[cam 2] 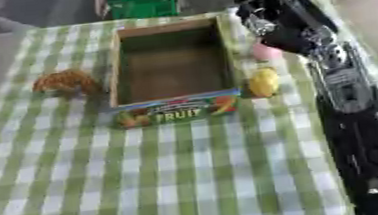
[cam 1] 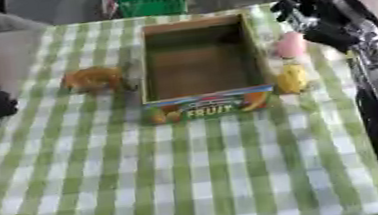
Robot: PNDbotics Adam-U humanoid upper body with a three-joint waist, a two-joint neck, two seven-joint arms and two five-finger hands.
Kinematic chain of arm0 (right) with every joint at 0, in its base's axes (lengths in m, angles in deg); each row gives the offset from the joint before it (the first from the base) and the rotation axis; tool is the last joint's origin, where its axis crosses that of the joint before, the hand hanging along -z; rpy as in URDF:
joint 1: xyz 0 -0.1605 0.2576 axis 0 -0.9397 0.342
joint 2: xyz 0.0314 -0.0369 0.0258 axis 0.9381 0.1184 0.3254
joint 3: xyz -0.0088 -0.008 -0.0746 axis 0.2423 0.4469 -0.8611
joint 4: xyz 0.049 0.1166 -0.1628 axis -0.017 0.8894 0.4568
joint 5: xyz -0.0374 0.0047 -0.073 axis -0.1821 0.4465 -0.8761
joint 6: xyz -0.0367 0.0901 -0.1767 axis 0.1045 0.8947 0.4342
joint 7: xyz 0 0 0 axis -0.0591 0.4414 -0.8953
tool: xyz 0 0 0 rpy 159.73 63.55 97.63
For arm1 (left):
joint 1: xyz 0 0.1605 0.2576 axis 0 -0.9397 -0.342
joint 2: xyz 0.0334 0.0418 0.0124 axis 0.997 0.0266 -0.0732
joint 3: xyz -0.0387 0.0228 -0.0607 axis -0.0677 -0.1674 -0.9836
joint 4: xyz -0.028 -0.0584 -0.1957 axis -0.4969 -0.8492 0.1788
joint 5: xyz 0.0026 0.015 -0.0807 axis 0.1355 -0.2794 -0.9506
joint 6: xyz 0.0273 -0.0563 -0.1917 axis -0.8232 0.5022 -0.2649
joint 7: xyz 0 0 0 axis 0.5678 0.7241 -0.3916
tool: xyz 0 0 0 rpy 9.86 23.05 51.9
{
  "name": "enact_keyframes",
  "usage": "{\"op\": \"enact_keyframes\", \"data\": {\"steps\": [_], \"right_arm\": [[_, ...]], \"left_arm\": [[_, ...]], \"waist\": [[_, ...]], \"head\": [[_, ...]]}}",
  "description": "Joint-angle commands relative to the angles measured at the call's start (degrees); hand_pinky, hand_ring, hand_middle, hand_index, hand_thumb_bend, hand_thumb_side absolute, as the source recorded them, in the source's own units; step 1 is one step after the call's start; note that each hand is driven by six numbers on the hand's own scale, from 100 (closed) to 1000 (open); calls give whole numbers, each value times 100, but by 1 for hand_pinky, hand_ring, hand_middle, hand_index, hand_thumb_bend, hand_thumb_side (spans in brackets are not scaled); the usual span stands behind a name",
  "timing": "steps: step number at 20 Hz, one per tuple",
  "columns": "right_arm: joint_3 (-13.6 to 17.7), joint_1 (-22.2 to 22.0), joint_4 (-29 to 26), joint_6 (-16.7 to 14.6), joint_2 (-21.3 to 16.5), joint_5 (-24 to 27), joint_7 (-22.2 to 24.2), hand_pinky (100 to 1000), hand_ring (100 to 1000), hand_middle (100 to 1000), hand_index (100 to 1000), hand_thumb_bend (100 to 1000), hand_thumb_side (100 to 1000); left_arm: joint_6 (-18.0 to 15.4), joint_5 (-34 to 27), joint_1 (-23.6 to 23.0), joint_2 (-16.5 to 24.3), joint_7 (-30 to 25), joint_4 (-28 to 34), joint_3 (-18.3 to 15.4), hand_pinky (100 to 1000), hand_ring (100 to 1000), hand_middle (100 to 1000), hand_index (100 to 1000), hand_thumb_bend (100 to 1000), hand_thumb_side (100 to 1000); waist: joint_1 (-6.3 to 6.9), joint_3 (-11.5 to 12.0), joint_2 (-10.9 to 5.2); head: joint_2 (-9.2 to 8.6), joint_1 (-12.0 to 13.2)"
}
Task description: Pick up objects on the table and place them in the box.
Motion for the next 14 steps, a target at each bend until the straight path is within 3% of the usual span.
{"op": "enact_keyframes", "data": {"steps": [1, 9, 14], "right_arm": [[27, 116, -111, -10, -63, -1, -15, 654, 715, 732, 811, 100, 432], [31, 108, -123, -2, -60, 3, -20, 654, 715, 732, 812, 100, 434], [27, 97, -122, 4, -64, -1, -16, 654, 715, 732, 812, 100, 434]], "left_arm": [[-6, 4, 35, 106, -9, 94, -64, 705, 660, 602, 730, 100, 877], [-14, 24, 51, 160, -20, 88, -76, 709, 666, 610, 736, 100, 872], [-32, 160, 164, 439, -120, 17, -84, 719, 690, 632, 750, 100, 828]], "waist": [[6, -12, -92], [14, -15, -95], [26, -18, -106]], "head": [[25, 11], [26, 13], [37, 11]]}}
